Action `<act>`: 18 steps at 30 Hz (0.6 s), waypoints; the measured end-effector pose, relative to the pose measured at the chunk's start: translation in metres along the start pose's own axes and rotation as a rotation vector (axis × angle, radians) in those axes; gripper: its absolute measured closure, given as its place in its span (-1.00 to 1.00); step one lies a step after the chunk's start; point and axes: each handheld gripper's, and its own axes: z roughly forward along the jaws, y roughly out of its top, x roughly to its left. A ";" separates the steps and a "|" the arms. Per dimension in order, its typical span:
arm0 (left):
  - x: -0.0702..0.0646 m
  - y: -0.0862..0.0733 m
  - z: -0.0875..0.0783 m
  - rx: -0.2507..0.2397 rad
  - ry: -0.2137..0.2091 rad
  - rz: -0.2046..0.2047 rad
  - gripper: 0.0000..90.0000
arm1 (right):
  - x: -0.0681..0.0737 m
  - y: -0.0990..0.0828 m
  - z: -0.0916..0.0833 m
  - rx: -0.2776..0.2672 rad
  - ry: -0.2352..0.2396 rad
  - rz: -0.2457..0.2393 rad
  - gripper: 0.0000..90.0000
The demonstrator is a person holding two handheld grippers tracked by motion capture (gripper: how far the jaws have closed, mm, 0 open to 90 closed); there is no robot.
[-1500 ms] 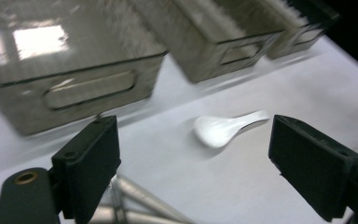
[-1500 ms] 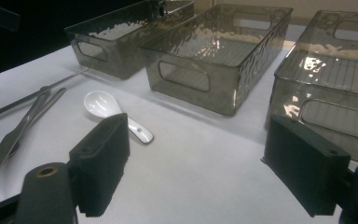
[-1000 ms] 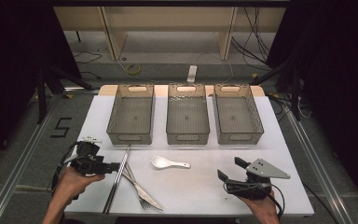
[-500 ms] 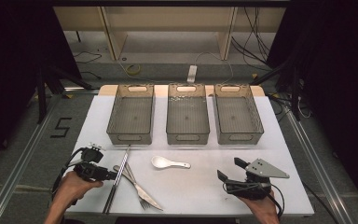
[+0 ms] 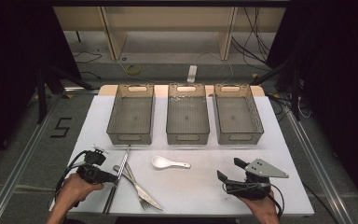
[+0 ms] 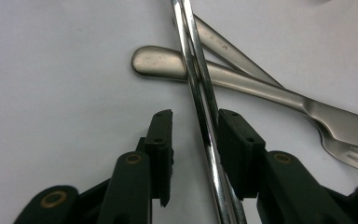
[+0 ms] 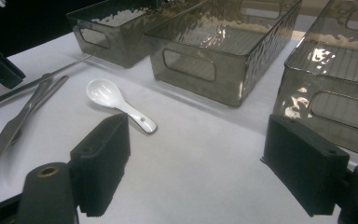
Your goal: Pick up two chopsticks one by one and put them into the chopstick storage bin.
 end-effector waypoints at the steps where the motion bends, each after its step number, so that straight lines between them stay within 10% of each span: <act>1: 0.000 0.000 0.001 0.002 -0.003 0.001 0.46 | 0.000 0.000 0.000 0.001 0.000 0.000 -0.48; 18: -0.003 0.000 0.011 0.046 0.026 0.019 0.72 | 0.000 0.000 0.001 0.009 0.004 0.000 -0.47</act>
